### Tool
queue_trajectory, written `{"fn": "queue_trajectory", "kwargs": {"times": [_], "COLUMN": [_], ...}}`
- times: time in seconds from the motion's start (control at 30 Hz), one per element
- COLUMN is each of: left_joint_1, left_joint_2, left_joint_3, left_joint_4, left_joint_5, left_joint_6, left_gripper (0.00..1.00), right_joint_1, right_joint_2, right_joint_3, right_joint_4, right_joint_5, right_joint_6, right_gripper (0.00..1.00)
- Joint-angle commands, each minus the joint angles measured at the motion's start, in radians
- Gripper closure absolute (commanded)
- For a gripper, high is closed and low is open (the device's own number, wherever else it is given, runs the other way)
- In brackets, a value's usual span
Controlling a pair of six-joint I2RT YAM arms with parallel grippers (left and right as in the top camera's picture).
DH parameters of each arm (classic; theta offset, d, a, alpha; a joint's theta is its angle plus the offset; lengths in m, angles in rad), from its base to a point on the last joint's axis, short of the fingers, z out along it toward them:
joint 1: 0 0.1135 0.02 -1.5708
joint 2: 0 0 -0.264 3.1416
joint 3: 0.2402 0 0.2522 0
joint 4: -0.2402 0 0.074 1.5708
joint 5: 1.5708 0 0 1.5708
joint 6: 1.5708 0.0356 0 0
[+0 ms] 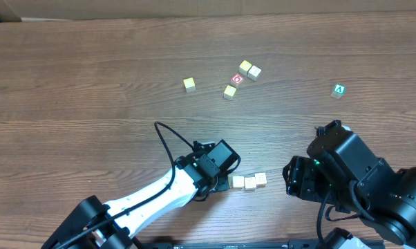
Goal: Flip 4 blocks
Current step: 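Lower the M block at the left end of the row, then open the left gripper, lift it, and bring the right gripper in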
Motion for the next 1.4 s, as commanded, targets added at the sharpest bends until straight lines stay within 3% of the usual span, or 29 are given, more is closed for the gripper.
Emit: {"fn": "queue_trajectory", "kwargs": {"times": [0.0, 0.5, 0.67, 0.8, 0.9, 1.1, 1.17, 1.37], "left_joint_1": [0.013, 0.018, 0.105, 0.176, 0.201, 0.2, 0.2, 0.2], "left_joint_2": [-0.003, -0.004, -0.004, -0.004, -0.002, 0.003, 0.003, 0.003], "left_joint_3": [0.02, 0.082, 0.195, 0.287, 0.284, 0.199, 0.149, 0.025], "left_joint_4": [0.004, 0.001, -0.202, -0.367, -0.428, -0.435, -0.404, -0.299], "left_joint_5": [-0.032, -0.01, -0.103, -0.111, -0.097, 0.027, 0.062, 0.132], "left_joint_6": [0.092, 0.091, 0.141, 0.24, 0.317, 0.39, 0.39, 0.389], "left_gripper": [0.52, 0.48, 0.57, 0.72, 0.75, 0.96, 0.96, 0.96], "right_joint_1": [-0.006, -0.006, -0.006, -0.006, -0.006, -0.006, -0.006, -0.006], "right_joint_2": [-0.004, -0.004, -0.004, -0.004, -0.004, -0.004, -0.004, -0.004], "right_joint_3": [0.001, 0.001, 0.001, 0.001, 0.001, -0.013, -0.048, -0.22], "right_joint_4": [0.002, 0.002, 0.002, 0.002, 0.002, 0.002, 0.004, 0.065], "right_joint_5": [-0.001, 0.0, 0.0, 0.002, 0.024, 0.061, 0.066, 0.068], "right_joint_6": [-0.007, -0.008, -0.011, -0.009, 0.006, 0.041, 0.051, 0.051], "right_gripper": [0.29, 0.29, 0.29, 0.3, 0.38, 0.65, 0.73, 0.84]}}
